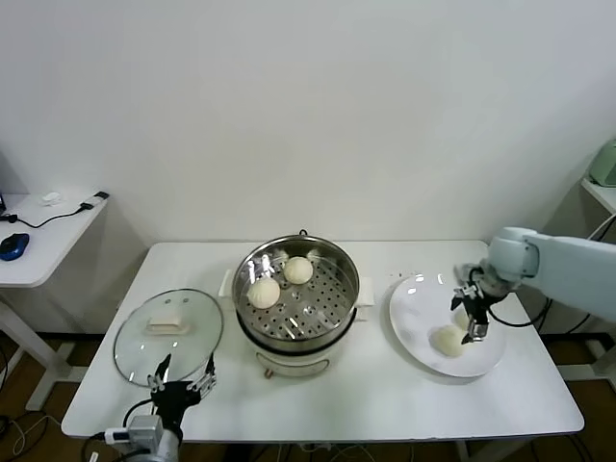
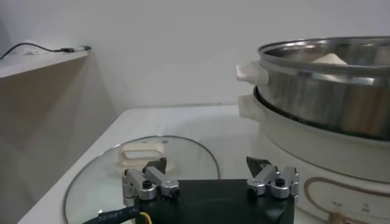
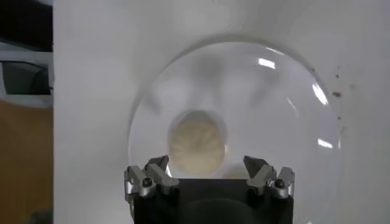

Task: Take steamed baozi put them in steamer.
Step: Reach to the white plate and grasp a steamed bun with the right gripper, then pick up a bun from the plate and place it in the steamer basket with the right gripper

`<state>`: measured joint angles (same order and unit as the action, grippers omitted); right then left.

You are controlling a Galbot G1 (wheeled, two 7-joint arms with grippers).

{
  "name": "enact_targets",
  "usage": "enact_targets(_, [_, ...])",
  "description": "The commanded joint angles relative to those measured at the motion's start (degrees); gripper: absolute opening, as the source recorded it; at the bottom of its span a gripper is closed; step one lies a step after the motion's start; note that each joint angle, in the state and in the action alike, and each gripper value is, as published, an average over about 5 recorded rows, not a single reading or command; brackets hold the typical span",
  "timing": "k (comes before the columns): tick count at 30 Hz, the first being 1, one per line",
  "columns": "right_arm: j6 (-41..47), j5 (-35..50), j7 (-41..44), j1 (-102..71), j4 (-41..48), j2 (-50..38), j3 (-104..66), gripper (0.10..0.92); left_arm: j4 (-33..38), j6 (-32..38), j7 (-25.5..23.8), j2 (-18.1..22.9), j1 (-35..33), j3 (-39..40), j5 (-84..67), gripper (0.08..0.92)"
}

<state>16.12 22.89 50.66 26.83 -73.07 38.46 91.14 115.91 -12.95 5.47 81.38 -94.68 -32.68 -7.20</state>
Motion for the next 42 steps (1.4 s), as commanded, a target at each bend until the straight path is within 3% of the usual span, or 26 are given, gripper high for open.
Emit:
enact_targets(1, [0.42, -3.27, -1.64, -10.74, 3.36, 0.07, -7.94, 0.823, -0.16, 0.08, 0.02, -0.04, -0.02, 0.09, 0.06, 0.823])
enact_targets(10, [0.73, -3.46, -1.41, -10.29, 3.49, 0.75, -8.52, 0.814, 0.20, 0.08, 0.15, 0.02, -0.22, 0.31, 0.35, 0.823])
enact_targets(19, [0.69, -4.56, -0.60, -5.53, 1.01, -0.44, -6.18, 0.601, 0.93, 0.11, 0.35, 0.07, -0.76, 0.61, 0.58, 0.823])
enact_targets(24, [-0.21, -3.59, 0.54, 3.83, -0.59, 0.79, -3.19, 0.570, 1.57, -0.02, 0.36, 0.12, -0.77, 0.93, 0.91, 0.823])
enact_targets(34, [-13.40, 9.03, 7.71, 37.31, -3.96, 17.79, 10.86, 0.568, 2.48, 0.06, 0.29, -0.39, -1.12, 1.21, 1.15, 0.823])
enact_targets(42, [-31.28, 9.35, 8.38, 38.41, -8.88, 32.75, 5.22, 0.568, 2.44, 0.05, 0.18, -0.37, -0.96, 1.39, 1.15, 0.823])
